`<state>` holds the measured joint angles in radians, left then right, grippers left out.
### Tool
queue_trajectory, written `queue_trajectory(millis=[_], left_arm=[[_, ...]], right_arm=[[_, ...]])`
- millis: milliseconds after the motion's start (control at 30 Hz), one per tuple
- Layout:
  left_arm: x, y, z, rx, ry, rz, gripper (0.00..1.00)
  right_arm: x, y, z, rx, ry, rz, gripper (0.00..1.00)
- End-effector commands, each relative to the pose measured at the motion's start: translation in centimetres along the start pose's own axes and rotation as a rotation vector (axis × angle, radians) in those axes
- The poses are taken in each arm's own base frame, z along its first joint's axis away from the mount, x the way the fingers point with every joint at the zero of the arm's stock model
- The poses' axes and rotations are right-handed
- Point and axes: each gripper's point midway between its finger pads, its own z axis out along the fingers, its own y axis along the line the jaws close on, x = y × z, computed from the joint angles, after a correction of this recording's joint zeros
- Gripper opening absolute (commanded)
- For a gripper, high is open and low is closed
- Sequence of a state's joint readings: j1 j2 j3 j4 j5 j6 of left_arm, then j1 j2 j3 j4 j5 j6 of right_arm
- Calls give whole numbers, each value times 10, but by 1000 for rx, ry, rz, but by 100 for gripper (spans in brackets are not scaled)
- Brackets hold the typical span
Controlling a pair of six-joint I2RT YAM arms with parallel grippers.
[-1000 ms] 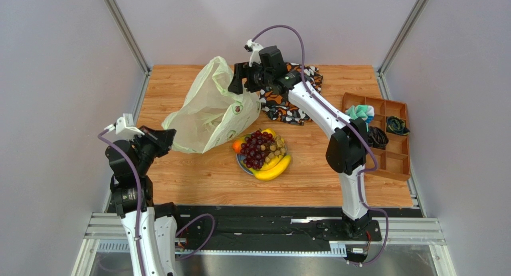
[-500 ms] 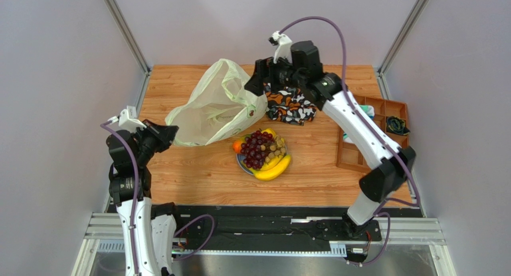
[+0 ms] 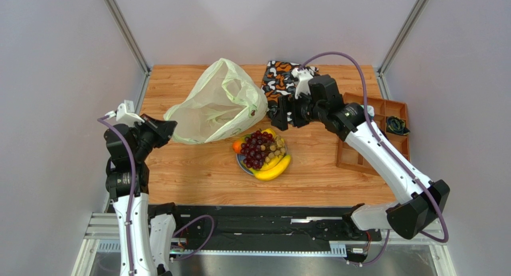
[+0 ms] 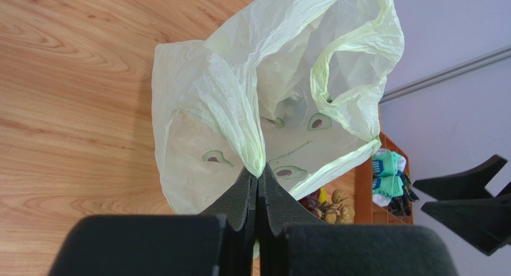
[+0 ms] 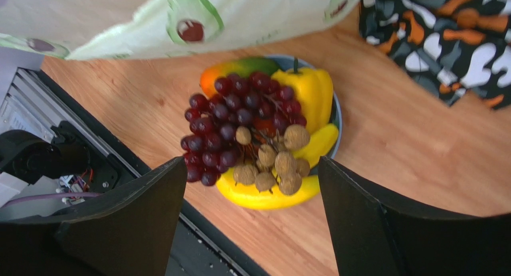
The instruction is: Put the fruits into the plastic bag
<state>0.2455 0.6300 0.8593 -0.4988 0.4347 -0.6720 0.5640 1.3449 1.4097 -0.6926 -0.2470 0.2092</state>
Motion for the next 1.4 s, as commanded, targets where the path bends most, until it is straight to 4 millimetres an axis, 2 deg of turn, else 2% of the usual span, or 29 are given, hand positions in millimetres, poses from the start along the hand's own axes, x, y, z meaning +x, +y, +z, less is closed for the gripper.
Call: queue_trajectory(millis=[0,167,300,400,433,467,633,733,767,800,833,900,967,1133,1367], left_arm=[[-15,-13,-7,19,-46,17,0],[-19,-15,-8,13,-56,13,0],[-20,-15,-9,8,-59,11,0],[-19,-14,-11,0,-61,10,0],[-18,-13,-11,-4,-59,6,0],[-18,-13,-11,-5,-58,6,0],[-18,-15,-11,5,-58,7,0],[-16,-15,-10,10,-51,-4,0],[-16,-15,-10,13,-50,-4,0],[-16,-15,-10,15,-50,-6,0],[-16,-17,-11,20,-52,-8,0],[-15,-16,-10,21,-50,-12,0],[-14,-16,-10,22,-48,-16,0],[-12,-15,-8,27,-48,-31,0],[-10,-15,-8,31,-49,-40,0]], right_arm=[[30,-6,-16,36,26,77,79],[46,-5,-12,39,70,89,71],[46,10,-5,17,104,36,66],[52,24,9,10,149,-7,63],[51,35,12,4,150,-32,63],[60,36,21,15,191,-46,62],[73,58,46,67,253,-139,56],[80,52,60,166,305,-183,50],[72,54,60,186,298,-195,47],[79,49,69,220,333,-214,47],[81,46,69,257,347,-245,46],[78,47,75,284,342,-282,46],[73,51,78,282,327,-284,46],[81,50,88,297,368,-304,46],[88,61,93,266,389,-335,46]])
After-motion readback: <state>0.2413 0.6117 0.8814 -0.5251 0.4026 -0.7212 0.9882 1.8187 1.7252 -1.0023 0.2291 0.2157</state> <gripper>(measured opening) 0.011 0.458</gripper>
